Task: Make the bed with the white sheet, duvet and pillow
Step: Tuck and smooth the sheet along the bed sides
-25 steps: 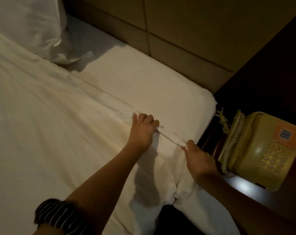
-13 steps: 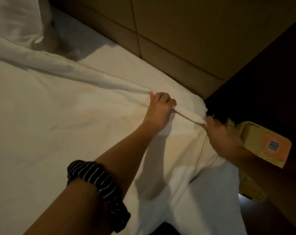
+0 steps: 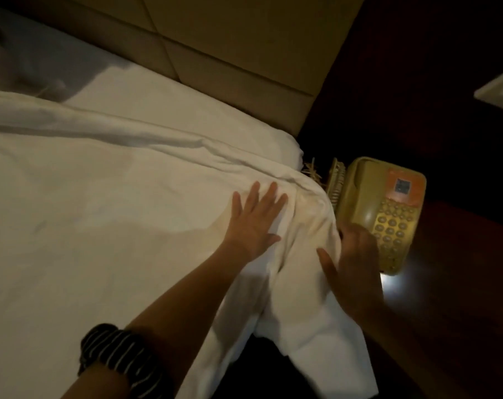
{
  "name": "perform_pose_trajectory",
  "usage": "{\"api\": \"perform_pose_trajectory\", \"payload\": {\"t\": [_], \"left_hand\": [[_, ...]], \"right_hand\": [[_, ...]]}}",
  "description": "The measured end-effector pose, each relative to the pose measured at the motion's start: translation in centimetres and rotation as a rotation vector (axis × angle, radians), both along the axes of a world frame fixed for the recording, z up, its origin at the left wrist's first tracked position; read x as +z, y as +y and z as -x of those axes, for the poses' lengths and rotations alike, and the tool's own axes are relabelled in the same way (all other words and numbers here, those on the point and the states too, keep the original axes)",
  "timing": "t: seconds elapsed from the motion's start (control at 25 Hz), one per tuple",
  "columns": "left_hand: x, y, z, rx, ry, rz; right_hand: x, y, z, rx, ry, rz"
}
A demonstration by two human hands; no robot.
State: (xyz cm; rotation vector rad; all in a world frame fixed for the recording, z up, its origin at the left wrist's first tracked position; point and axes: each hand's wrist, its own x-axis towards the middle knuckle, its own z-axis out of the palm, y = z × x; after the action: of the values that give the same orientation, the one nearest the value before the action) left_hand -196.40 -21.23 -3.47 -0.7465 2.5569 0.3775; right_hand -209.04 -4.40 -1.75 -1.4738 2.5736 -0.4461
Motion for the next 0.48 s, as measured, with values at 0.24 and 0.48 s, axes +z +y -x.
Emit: {"api": "perform_pose_trajectory", "payload": {"t": [0.24, 0.48], "left_hand": [[0.8, 6.4, -0.2, -0.158, 0.117, -0.025], [0.5, 8.9, 0.2, -0.010, 0.031, -0.114]], "right_hand": [[-1.6, 7.9, -5.1, -0.467, -0.280, -0.724], [-1.4, 7.6, -5.2, -0.469, -0.474, -0.499]]}}
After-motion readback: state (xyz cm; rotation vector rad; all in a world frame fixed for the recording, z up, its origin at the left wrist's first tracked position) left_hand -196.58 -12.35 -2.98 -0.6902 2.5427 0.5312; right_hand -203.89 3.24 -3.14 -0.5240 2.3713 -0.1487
